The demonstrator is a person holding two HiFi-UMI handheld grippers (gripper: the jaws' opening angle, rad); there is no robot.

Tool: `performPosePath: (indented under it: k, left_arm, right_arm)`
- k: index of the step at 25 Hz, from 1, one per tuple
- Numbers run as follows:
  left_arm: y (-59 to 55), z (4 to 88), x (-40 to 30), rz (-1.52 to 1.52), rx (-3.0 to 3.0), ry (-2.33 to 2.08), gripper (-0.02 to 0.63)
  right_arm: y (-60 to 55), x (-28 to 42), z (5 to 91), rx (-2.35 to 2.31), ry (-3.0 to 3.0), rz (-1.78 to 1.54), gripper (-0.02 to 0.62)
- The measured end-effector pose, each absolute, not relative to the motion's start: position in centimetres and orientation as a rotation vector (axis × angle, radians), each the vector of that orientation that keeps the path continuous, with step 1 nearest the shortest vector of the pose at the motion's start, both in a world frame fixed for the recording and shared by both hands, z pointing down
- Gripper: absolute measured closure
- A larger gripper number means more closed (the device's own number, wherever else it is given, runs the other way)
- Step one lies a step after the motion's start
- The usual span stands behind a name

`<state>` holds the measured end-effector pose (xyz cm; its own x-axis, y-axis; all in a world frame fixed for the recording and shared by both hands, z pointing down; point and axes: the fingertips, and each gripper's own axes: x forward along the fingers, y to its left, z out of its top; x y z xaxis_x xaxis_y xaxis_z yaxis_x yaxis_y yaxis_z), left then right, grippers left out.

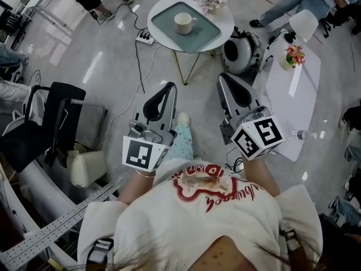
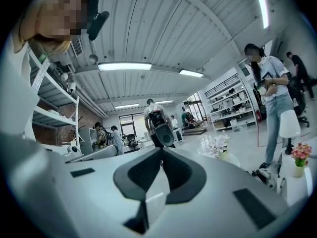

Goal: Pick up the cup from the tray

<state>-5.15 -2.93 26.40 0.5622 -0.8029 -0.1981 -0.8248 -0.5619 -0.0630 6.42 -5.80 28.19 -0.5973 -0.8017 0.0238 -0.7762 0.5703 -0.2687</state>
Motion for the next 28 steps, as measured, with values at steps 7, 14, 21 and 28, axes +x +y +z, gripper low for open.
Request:
performPosePath:
  k: [7,14,21,28]
  left_arm:
    - [-14.9,25.3,-7.4,0.222,-2.66,1.317,0.592]
    - [-22.5,24.4,-8.9,0.226,-2.679,1.271,0.592]
    - [-25.2,25.4,-8.2,0.224,-2.712,1.294,0.592]
    - [-27.0,26.6,-7.5,0.222,-2.747,1.37,0.592]
  right_arm:
    - [-17.1,3.7,26.3,-1.408,2.667,-0.292,0.561]
    - [-24.2,1.9,25.6,-1.433,2.636,-0.315,0.561]
    - [-27.3,2.0,26.3,-1.433,2.654,-0.344,0.561]
    - [-29.5,2.4,27.9,-1.454,2.704,-0.334,0.561]
